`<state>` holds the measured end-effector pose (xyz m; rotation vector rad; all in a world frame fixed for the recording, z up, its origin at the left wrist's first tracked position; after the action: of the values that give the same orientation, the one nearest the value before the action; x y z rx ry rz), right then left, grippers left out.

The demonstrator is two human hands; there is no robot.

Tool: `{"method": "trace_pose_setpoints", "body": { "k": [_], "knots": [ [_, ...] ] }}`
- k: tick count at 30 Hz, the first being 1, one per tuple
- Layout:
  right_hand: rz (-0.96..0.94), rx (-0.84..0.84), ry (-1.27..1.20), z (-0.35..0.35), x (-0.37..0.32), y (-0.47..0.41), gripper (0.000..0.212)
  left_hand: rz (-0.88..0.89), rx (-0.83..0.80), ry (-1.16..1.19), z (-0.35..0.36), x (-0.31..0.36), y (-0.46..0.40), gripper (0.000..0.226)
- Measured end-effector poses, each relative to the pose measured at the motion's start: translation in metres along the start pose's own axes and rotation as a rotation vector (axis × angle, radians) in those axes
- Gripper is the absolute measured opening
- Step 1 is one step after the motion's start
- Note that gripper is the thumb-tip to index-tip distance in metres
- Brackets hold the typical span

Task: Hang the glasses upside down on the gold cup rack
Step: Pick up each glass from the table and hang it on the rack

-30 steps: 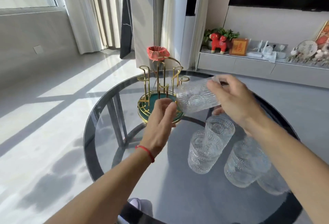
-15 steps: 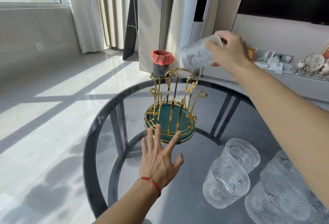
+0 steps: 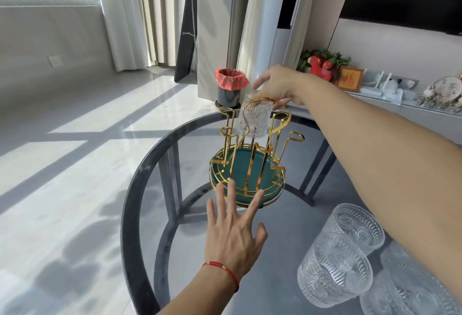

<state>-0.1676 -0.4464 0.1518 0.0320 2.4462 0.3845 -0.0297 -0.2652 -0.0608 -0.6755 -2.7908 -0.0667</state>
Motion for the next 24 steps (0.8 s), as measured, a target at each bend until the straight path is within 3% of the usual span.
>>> {"method": "trace_pose_setpoints", "body": {
  "k": [5,10,13,19,24],
  "knots": [
    [0.037,-0.175,-0.066,0.014,0.001,-0.010,0.079,0.009,0.012,-0.008,-0.001,0.002,0.000,0.069],
    [0.065,-0.292,-0.008,0.027,-0.001,-0.015,0.053,0.005,0.014,-0.014,0.002,0.000,0.000,0.068],
    [0.056,-0.296,-0.024,0.027,-0.003,-0.015,0.056,-0.001,-0.004,-0.018,0.003,-0.001,-0.001,0.068],
    [0.001,-0.134,-0.092,0.018,0.006,-0.004,0.032,-0.008,-0.040,-0.042,0.002,0.000,-0.001,0.068],
    [-0.125,0.248,0.061,-0.014,0.008,0.045,0.030,-0.011,-0.086,-0.077,-0.005,0.003,-0.003,0.070]
  ]
}}
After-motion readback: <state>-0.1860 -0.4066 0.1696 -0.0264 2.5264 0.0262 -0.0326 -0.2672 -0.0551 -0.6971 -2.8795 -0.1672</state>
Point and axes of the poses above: each hand's wrist, its own y-axis away from the middle knuckle, its own z-axis out of the palm, x = y × z, the point moved 10 cm from there along -y, towards the middle knuckle, and after that the axes turned 15 degrees about -x, right-handed, at the moved point
